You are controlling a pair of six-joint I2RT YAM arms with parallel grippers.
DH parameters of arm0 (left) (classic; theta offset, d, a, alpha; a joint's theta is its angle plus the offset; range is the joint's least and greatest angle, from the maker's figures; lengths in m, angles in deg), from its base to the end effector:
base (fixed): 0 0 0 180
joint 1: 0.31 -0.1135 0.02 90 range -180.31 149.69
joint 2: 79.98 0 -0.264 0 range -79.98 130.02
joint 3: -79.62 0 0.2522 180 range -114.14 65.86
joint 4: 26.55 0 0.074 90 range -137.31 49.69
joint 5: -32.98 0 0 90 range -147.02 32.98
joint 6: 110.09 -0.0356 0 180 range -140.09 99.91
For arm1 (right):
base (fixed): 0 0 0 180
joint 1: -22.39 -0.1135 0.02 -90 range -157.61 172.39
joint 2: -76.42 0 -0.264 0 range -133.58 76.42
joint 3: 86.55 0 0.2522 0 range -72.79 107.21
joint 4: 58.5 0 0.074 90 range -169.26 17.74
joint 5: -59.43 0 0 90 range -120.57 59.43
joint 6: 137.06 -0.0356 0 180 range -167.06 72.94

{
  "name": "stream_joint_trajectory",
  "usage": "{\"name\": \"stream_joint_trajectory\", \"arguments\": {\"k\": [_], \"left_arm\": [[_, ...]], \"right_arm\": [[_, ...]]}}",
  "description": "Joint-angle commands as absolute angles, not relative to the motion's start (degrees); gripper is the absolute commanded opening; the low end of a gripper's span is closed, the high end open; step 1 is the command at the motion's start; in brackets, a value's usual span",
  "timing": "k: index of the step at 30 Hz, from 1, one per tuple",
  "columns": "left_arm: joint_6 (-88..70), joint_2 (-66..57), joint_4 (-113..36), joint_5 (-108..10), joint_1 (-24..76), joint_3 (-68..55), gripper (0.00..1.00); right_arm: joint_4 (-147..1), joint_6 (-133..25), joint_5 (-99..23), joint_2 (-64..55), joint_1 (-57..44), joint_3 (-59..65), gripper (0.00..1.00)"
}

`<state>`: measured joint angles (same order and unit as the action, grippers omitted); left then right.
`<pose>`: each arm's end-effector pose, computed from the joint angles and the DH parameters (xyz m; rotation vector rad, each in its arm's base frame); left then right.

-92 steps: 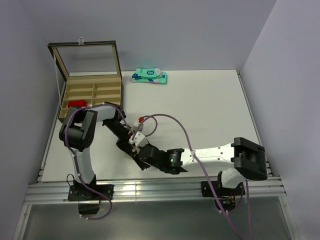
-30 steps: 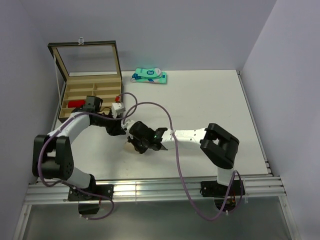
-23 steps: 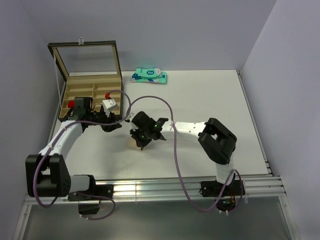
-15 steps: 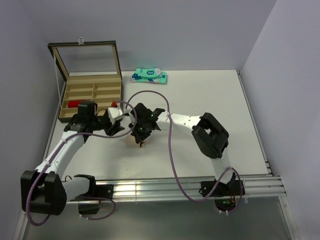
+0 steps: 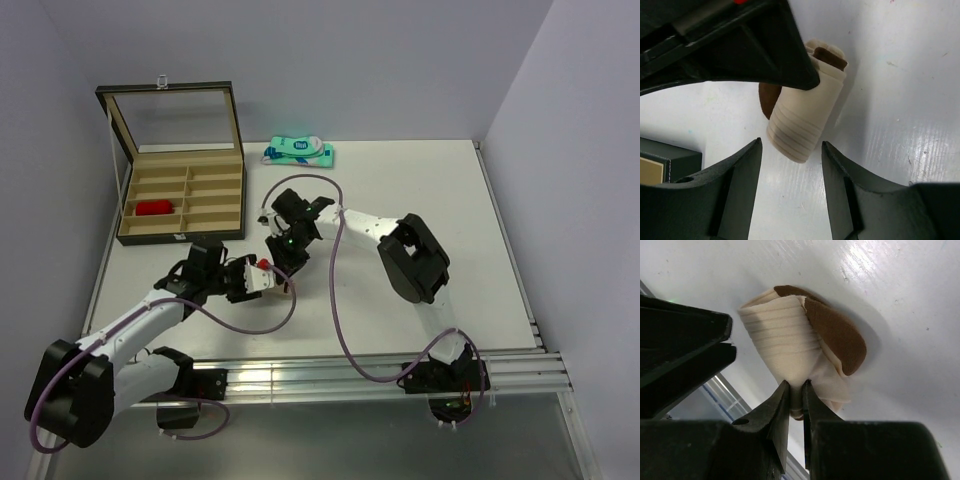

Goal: Roll the socks
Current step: Roll the sock at the center of the board.

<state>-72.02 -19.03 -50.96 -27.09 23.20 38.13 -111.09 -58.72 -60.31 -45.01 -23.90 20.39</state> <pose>0.1811 -0.0981 0.1876 1.5599 1.6033 -0.3436 0.2931 0.3322 0.1790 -1.0092 2.7141 0.9556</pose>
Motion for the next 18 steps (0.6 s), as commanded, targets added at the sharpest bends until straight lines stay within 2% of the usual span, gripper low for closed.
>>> {"name": "stream_joint_trajectory", "arguments": {"k": [1, 18], "left_arm": [[-77.22, -19.52, -45.06, -29.59, 25.08, 40.54, 0.56], [-76.61, -14.16, -36.97, -30.48, 32.65, 43.45, 0.56]], "right_arm": [[-114.45, -58.14, -64.85, -45.83, -23.41, 23.36, 0.09], [-114.89, -59.01, -67.75, -48.82, -22.09, 24.33, 0.10]]}}
